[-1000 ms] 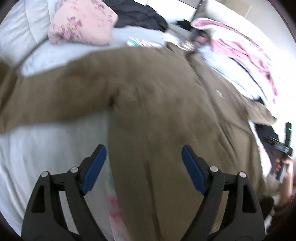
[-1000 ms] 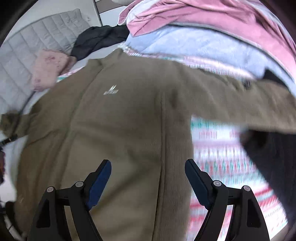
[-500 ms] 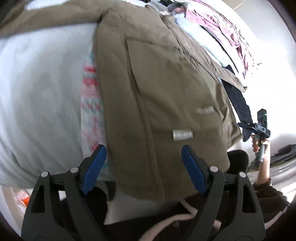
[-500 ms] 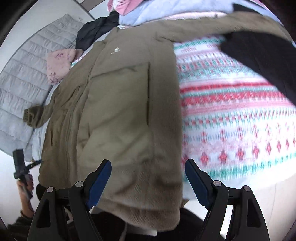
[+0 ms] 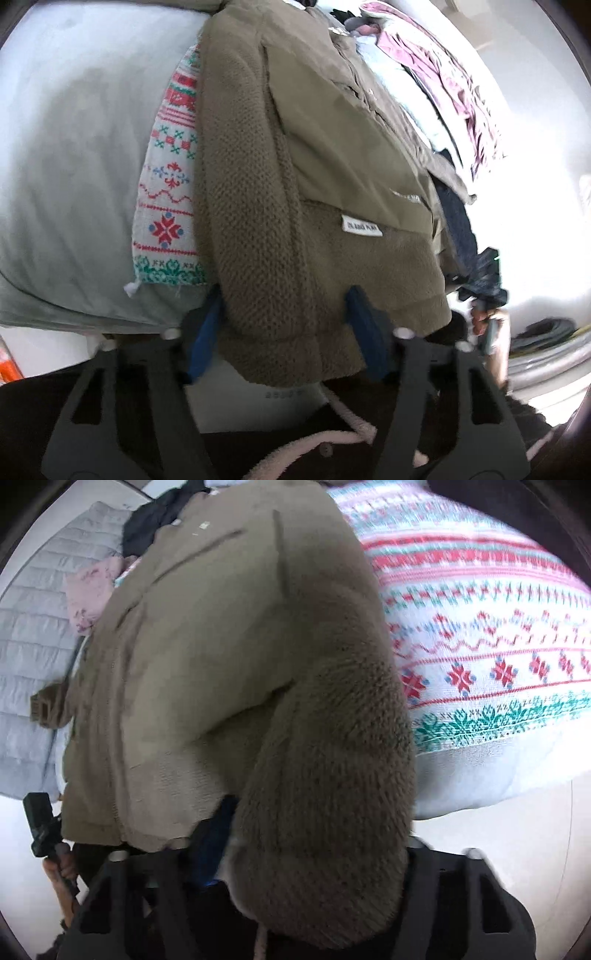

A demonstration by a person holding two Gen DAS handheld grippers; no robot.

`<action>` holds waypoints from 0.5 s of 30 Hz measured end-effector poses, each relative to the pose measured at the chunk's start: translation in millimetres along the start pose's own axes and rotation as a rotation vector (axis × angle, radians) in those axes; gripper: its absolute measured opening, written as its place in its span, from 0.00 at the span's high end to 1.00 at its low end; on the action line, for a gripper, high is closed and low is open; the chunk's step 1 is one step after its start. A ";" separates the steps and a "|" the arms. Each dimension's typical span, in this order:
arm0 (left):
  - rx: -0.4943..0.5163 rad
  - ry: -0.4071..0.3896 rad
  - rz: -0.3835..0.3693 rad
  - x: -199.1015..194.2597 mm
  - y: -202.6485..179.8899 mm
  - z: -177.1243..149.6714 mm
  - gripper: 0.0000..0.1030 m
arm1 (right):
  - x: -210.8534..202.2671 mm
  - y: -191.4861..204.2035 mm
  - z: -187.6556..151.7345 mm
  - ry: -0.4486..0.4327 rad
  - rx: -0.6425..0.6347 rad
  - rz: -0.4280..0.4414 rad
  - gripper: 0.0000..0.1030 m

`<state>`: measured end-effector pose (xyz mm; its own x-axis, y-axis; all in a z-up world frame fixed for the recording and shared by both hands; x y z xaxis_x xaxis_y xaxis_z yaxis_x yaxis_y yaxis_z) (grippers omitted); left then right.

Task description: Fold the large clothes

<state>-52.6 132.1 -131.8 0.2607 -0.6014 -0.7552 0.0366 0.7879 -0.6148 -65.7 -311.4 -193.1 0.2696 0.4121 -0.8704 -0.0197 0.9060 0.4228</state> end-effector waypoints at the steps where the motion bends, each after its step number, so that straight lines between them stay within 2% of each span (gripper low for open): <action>1: 0.015 -0.008 0.010 -0.8 -2.0 0.2 0.51 | -10.0 6.4 1.4 -0.026 -0.018 0.003 0.72; 3: 0.019 -0.020 0.011 -2.2 -5.1 1.3 0.69 | -32.7 17.7 5.6 -0.085 -0.051 0.008 0.83; 5: 0.035 -0.058 0.044 -9.4 -12.0 3.4 0.76 | -60.5 29.8 12.3 -0.172 -0.089 -0.010 0.86; 8: 0.095 -0.174 0.054 -44.3 -33.8 9.6 0.78 | -102.9 38.7 21.5 -0.286 -0.110 -0.028 0.87; 10: 0.115 -0.235 0.059 -70.3 -44.5 11.2 0.78 | -115.3 34.6 22.3 -0.308 -0.112 -0.054 0.87; 12: 0.127 -0.217 0.099 -70.5 -37.7 6.6 0.78 | -112.6 22.1 16.2 -0.284 -0.090 -0.059 0.87; 15: 0.111 -0.097 0.184 -28.9 -10.7 -5.8 0.76 | -72.1 3.1 2.2 -0.178 -0.044 -0.088 0.87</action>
<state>-66.1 140.3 -104.7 0.3644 -0.4346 -0.8236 0.0838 0.8961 -0.4358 -83.1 -338.5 -128.5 0.4383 0.3109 -0.8434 -0.0293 0.9427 0.3322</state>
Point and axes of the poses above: each gripper's, at about its wrist camera, not at the fingertips, and x roughly the way its jaws point, y to its left, z to its top, the point moved 10 cm from there along x, roughly the way its jaws point, and after that the axes turned 7 degrees about -x, right-handed, at the moved point
